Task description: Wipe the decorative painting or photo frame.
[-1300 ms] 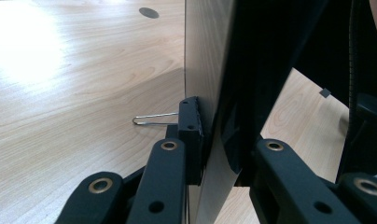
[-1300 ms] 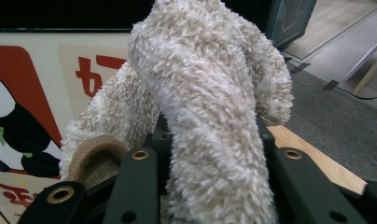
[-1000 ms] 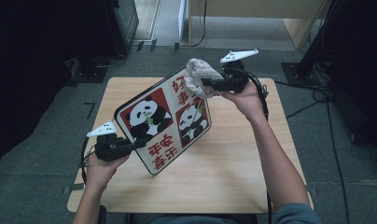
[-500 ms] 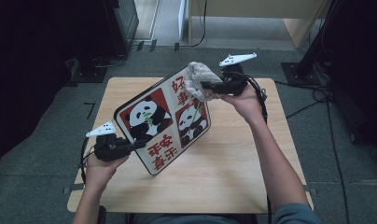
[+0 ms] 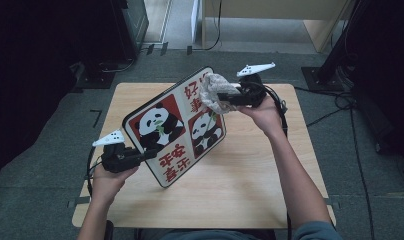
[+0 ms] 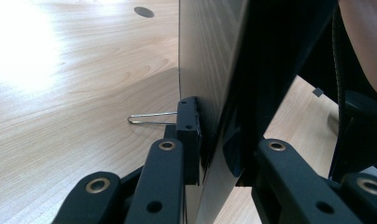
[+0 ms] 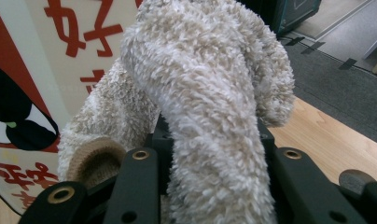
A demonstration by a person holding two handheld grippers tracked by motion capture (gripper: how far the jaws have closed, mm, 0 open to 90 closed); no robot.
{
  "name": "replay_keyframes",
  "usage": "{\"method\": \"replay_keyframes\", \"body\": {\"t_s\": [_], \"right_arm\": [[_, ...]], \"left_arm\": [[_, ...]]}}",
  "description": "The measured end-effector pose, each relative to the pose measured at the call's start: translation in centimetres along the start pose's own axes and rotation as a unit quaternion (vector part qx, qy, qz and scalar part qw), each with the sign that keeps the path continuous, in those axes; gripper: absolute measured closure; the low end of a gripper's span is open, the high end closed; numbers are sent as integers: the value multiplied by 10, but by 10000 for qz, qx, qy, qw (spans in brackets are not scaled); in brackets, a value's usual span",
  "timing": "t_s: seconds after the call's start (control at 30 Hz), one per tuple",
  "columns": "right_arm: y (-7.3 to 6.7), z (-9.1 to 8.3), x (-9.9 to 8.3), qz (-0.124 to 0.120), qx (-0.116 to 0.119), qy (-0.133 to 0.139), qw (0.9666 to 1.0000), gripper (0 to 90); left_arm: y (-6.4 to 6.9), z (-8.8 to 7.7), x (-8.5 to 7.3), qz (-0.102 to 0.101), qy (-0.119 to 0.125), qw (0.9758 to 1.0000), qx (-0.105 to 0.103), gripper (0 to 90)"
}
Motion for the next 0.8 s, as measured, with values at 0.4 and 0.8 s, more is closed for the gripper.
{"method": "replay_keyframes", "body": {"t_s": [0.4, 0.8], "right_arm": [[5, 8, -29, 156, 52, -40, 9999, 657], [9, 16, -54, 355, 162, -119, 9992, 656]], "left_arm": [[0, 1, 0, 8, -2, 10000, -16, 780], [1, 1, 0, 1, -50, 10000, -44, 775]]}}
Point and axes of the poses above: each handheld gripper's, and its own axes: z roughly forward along the jaws, x roughly out of its top, y roughly to its right, the point moved 8 cm from there along z, roughly forward along the jaws
